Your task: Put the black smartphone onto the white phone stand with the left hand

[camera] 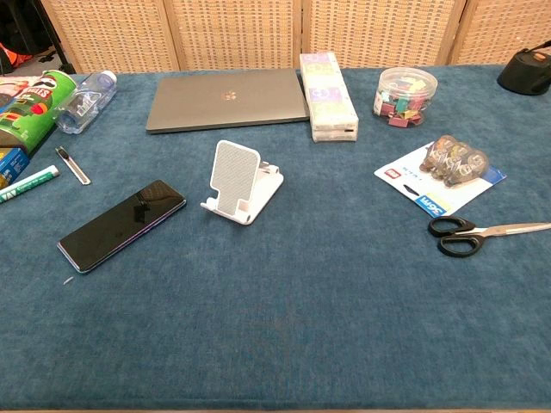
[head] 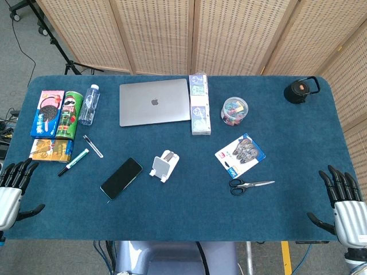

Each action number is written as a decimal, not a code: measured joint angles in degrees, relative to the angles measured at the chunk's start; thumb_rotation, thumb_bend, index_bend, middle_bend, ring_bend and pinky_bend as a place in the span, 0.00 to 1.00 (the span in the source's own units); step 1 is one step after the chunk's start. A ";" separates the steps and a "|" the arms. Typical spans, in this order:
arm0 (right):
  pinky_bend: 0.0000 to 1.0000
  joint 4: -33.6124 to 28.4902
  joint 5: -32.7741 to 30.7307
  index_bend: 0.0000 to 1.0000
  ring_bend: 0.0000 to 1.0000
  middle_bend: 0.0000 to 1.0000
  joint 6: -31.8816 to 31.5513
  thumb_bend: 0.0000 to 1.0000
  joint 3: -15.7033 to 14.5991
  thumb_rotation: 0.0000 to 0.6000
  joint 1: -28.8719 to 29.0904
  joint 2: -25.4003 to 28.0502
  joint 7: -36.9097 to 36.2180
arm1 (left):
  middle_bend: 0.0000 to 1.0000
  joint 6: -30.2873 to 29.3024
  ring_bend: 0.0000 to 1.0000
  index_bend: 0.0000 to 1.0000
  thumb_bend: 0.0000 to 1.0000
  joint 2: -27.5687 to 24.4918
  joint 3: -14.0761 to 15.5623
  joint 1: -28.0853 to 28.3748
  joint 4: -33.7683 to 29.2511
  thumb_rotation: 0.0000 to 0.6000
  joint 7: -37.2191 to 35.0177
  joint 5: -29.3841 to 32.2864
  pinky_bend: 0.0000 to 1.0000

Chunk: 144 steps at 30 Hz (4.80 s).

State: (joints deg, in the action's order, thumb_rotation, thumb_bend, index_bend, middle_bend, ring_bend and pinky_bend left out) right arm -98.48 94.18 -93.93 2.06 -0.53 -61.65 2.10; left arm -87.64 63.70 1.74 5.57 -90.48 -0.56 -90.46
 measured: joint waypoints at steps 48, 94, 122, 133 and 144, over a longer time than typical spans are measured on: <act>0.00 0.25 -6.87 0.00 0.00 0.00 4.77 0.00 2.28 1.00 1.75 -2.53 4.50 | 0.00 -2.77 0.00 0.00 0.00 37.62 7.42 28.23 79.18 1.00 -19.28 -26.06 0.00; 0.00 -0.70 -5.86 0.00 0.00 0.00 3.85 0.00 1.69 1.00 1.12 -0.85 1.96 | 0.00 -4.46 0.00 0.00 0.00 43.00 17.48 30.96 75.25 1.00 -14.54 -25.84 0.00; 0.00 -0.89 -7.75 0.00 0.00 0.00 4.27 0.00 2.46 1.00 1.14 -0.18 0.93 | 0.00 10.50 0.00 0.00 0.00 29.54 22.10 45.58 56.80 1.00 -9.13 -29.64 0.02; 0.00 -0.86 -8.26 0.00 0.00 0.00 4.55 0.00 2.66 1.00 1.20 0.03 0.49 | 0.00 15.48 0.00 0.00 0.00 29.51 22.75 47.07 56.16 1.00 -8.48 -29.60 0.03; 0.00 -1.05 -8.47 0.00 0.00 0.00 5.37 0.00 2.41 1.00 1.39 0.09 0.70 | 0.00 17.70 0.00 0.07 0.00 30.99 22.05 46.99 57.10 1.00 -9.43 -28.22 0.05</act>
State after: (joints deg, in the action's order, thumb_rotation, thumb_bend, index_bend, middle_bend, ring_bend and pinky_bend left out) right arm -99.53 85.71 -88.56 4.47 0.86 -61.56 2.81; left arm -69.94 94.69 23.79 52.56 -33.38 -9.99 -118.68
